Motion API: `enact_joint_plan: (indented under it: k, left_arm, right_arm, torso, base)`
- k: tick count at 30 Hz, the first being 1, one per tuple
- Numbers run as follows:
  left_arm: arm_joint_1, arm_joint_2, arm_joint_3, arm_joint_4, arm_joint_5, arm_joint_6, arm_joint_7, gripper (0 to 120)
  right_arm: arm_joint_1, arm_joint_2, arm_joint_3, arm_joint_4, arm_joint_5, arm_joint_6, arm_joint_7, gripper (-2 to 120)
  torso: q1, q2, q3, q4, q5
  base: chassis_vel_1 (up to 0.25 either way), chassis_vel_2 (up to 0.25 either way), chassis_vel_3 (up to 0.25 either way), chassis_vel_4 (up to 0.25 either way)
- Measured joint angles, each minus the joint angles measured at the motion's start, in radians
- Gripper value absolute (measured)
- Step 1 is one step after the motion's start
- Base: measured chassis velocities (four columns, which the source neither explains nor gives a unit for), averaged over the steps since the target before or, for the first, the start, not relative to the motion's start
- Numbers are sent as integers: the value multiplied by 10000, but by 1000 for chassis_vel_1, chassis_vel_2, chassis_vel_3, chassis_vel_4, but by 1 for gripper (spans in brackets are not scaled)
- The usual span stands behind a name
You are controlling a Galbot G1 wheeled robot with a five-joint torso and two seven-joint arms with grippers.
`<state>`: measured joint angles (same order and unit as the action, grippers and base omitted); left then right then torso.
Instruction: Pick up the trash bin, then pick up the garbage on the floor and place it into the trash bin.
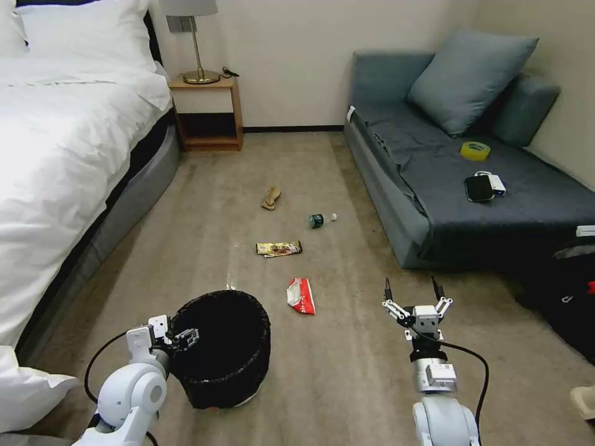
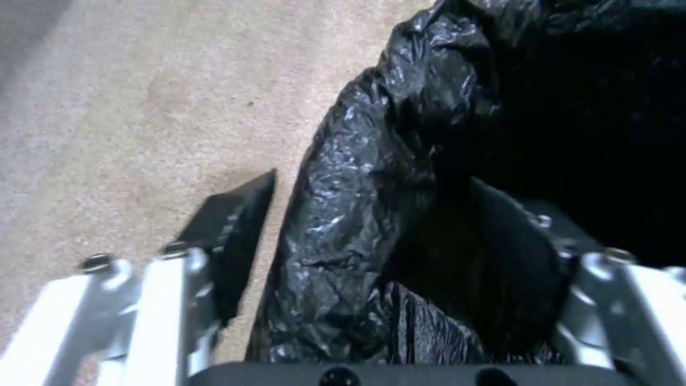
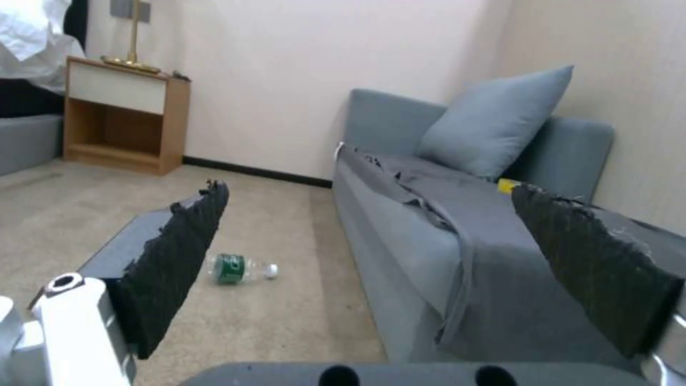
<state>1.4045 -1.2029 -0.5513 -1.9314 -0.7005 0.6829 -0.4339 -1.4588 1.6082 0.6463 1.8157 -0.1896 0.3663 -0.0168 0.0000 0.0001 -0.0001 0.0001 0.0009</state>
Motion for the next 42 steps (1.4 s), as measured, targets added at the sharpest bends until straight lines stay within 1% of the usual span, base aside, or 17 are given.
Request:
enact_joint_plan:
  k: [1,4,5,8,11,13,19,21,24,26,30,32,34,35,36,39,42]
  left_arm:
    - [0,0,0,0,0,0,0,68]
    - [0,-7,-2,-3,-105,-4,93,54]
    - [0,-7,-2,-3,-105,-4,93,54]
    - [-16,-7,-17,-3,-166,-46,197,37]
    - [-10,-17,-32,-7,-218,-56,199,32]
    - [31,-58,-66,-28,-256,-137,254,19]
    - [183,-198,-153,-186,-269,-363,447,8]
    - [270,-308,-221,-267,-253,-603,557,4]
    - [342,-395,-362,-357,-93,-883,697,4]
    - [342,-395,-362,-357,-93,-883,697,4]
    - [474,-585,-609,-554,291,-1763,1234,4]
    - [496,-635,-640,-616,348,-1941,1362,4]
    - [552,-734,-696,-760,552,-2352,1757,4]
    - [613,-802,-765,-899,871,-2761,2248,4]
    - [613,-802,-765,-899,871,-2761,2248,4]
    - [692,-846,-897,-1201,1359,-3352,3085,4]
    - [662,-846,-988,-1292,1539,-3629,3324,4]
  right_arm:
    - [0,0,0,0,0,0,0,100]
    - [45,0,-11,-42,14,-20,126,100]
    - [45,0,-11,-42,14,-20,126,100]
    - [82,0,-12,-74,12,-33,248,100]
    - [87,0,-12,-82,12,-33,270,100]
    - [87,0,-12,-83,10,-32,296,100]
    - [76,0,-36,-59,1,-33,299,100]
    - [64,-1,-74,-36,-14,-33,299,100]
    - [63,-1,-126,-23,-23,-35,299,100]
    - [63,-1,-126,-23,-23,-35,299,100]
    - [61,-1,-244,17,-45,-43,296,100]
    - [56,-1,-264,30,-45,-42,293,100]
    - [45,-1,-308,68,-44,-40,291,100]
    - [41,-1,-364,131,-43,-32,291,100]
    - [41,-1,-364,131,-43,-32,291,100]
    - [-36,-1,-447,361,-65,-31,262,100]
    - [-136,-1,-441,518,-97,-41,226,100]
  torso:
    - [0,0,0,0,0]
    - [0,0,0,-1,-4]
    - [0,0,0,-1,-4]
    - [0,0,1,0,-7]
    - [0,0,1,1,-7]
    - [0,0,0,2,-7]
    - [0,0,2,1,-15]
    - [0,-2,3,-7,-26]
    - [1,-1,3,-5,-15]
    - [1,-1,3,-5,-15]
    - [1,-2,3,-2,-10]
    - [1,-2,3,-1,-10]
    - [1,-2,3,-3,-10]
    - [1,-2,2,-3,-10]
    - [1,-2,2,-3,-10]
    - [1,-2,2,-1,-9]
    - [1,-1,2,-2,-9]
  base:
    - [0,0,0,0]
    - [0,0,0,0]
    - [0,0,0,0]
    - [0,0,0,0]
    - [0,0,0,0]
    - [0,0,0,0]
    - [0,0,0,0]
    - [0,0,0,0]
    - [0,0,0,0]
    - [0,0,0,0]
    - [0,0,0,0]
    - [0,0,0,0]
    - [0,0,0,0]
    - [0,0,0,0]
    - [0,0,0,0]
    - [0,0,0,0]
    - [0,0,0,0]
